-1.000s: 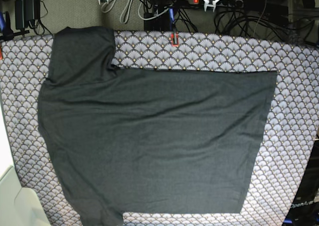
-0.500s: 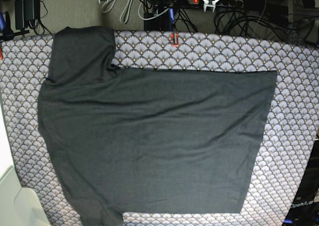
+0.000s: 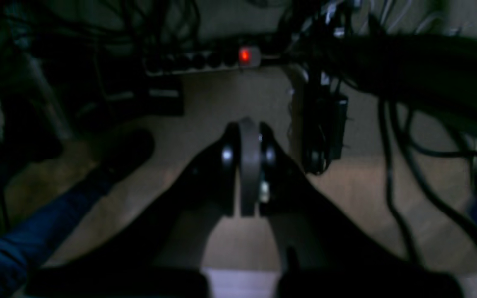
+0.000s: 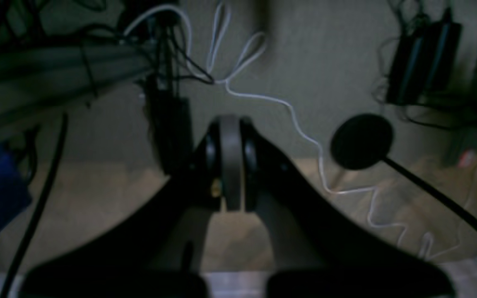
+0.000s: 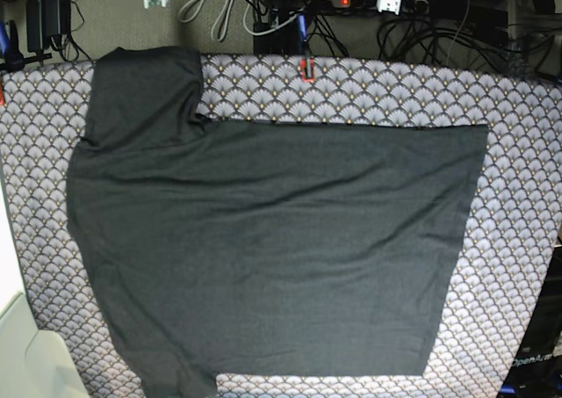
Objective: Fold the T-shirt properly
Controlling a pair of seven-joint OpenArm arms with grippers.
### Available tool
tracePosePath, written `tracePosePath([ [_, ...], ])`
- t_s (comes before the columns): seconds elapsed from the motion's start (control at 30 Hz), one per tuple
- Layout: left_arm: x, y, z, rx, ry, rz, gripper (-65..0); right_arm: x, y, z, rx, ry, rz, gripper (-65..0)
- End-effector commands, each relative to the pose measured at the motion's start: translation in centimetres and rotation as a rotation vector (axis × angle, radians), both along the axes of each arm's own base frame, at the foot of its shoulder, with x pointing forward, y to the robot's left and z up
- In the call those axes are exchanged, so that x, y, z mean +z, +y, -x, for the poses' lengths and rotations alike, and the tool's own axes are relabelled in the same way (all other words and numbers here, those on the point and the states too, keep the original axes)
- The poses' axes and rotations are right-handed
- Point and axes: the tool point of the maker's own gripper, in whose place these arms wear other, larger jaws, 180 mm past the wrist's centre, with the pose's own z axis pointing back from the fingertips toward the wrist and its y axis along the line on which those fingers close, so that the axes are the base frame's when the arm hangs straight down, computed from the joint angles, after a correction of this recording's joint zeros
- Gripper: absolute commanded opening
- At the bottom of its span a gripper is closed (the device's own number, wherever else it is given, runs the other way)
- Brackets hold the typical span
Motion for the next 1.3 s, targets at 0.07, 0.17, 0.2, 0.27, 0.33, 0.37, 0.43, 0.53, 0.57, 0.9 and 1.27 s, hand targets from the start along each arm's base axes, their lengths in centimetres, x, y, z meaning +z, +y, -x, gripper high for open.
tracePosePath([
  [0.07, 4.4, -0.9, -1.9, -0.027, -0.111, 0.024, -64.7, 3.8, -0.2, -1.7, 0.027, -0.106, 0.006, -65.0],
  [0.17, 8.0, -1.7, -3.8, -0.038, -0.207, 0.044, -64.7, 7.4, -0.2, -3.4, 0.050, -0.196, 0.011, -65.0],
  [0.2, 8.9, -1.9, -4.1, -0.039, -0.227, 0.049, -64.7, 8.5, -0.4, -3.9, 0.055, -0.217, 0.017, -65.0],
  [0.27, 10.4, -2.2, -5.1, -0.043, -0.263, 0.057, -64.7, 10.8, -0.7, -5.3, 0.058, -0.263, 0.030, -65.0],
  [0.33, 11.9, -2.2, -5.9, -0.058, -0.285, 0.055, -64.7, 13.3, -1.3, -7.1, 0.053, -0.311, 0.054, -65.0],
  [0.37, 12.7, -2.2, -6.4, -0.061, -0.302, 0.055, -64.6, 14.3, -1.8, -7.8, 0.048, -0.325, 0.068, -64.9],
  [0.43, 14.3, -2.5, -7.4, -0.065, -0.333, 0.061, -64.6, 15.3, -2.5, -8.6, 0.037, -0.347, 0.090, -64.8],
  [0.53, 16.5, -2.6, -8.8, -0.073, -0.385, 0.063, -64.6, 15.7, -3.9, -10.0, 0.014, -0.380, 0.125, -60.1],
  [0.57, 16.9, -2.1, -9.0, -0.070, -0.393, 0.052, -64.5, 15.9, -4.5, -10.3, 0.006, -0.390, 0.138, -56.9],
  [0.9, 17.6, -0.5, -9.8, -0.040, -0.423, 0.021, -46.1, 18.0, -5.5, -14.8, -0.046, -0.527, -0.059, -30.6],
  [1.27, 19.2, 4.7, -11.7, 0.183, -0.477, 0.117, -36.5, 17.2, -9.8, -18.4, -0.069, -0.448, -0.077, -30.5],
])
